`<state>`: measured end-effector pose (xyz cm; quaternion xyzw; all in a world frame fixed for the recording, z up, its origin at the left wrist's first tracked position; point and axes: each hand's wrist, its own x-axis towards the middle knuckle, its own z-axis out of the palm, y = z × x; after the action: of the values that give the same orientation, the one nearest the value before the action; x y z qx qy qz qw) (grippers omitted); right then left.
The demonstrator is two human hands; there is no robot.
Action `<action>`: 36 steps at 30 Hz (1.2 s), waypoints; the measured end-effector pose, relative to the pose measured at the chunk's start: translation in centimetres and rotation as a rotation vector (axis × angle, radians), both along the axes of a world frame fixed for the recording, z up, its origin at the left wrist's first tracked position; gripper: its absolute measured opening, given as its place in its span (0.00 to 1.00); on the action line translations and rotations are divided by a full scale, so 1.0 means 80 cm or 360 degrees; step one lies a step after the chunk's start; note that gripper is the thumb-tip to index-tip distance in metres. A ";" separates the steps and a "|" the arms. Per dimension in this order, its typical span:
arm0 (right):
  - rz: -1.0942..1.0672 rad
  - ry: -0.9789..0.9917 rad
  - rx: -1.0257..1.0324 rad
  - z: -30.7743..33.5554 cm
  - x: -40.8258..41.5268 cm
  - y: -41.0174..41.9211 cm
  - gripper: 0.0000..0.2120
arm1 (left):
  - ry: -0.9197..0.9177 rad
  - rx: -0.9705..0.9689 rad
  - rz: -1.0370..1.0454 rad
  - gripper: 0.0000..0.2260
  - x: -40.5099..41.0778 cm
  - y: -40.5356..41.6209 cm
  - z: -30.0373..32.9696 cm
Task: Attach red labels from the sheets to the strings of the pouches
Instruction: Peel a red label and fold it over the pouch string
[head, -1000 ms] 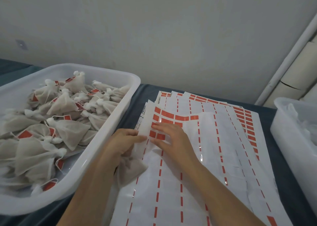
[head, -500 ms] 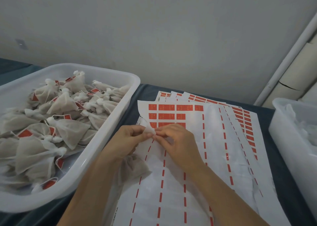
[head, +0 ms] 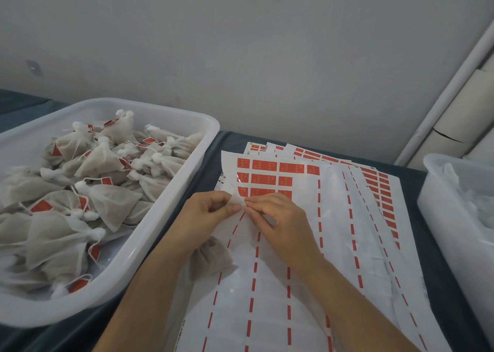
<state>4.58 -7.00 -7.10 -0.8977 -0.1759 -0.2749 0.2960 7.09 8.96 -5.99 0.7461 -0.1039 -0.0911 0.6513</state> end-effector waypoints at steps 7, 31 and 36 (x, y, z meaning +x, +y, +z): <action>0.0007 0.0179 0.0287 -0.002 0.003 -0.009 0.11 | 0.0027 0.0007 0.0019 0.03 -0.003 0.001 0.005; -0.0347 -0.0498 -0.0167 0.025 -0.113 -0.044 0.23 | 0.0582 -0.0129 -0.0293 0.21 -0.060 -0.067 0.024; -0.0402 -0.0423 -0.0208 0.015 -0.121 -0.049 0.24 | 0.0581 -0.0238 -0.0180 0.23 -0.070 -0.077 0.022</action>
<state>-5.12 -10.89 -5.92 -0.8857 -0.1170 -0.4140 0.1743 1.45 2.76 -4.21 0.6598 -0.0321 -0.2532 0.7067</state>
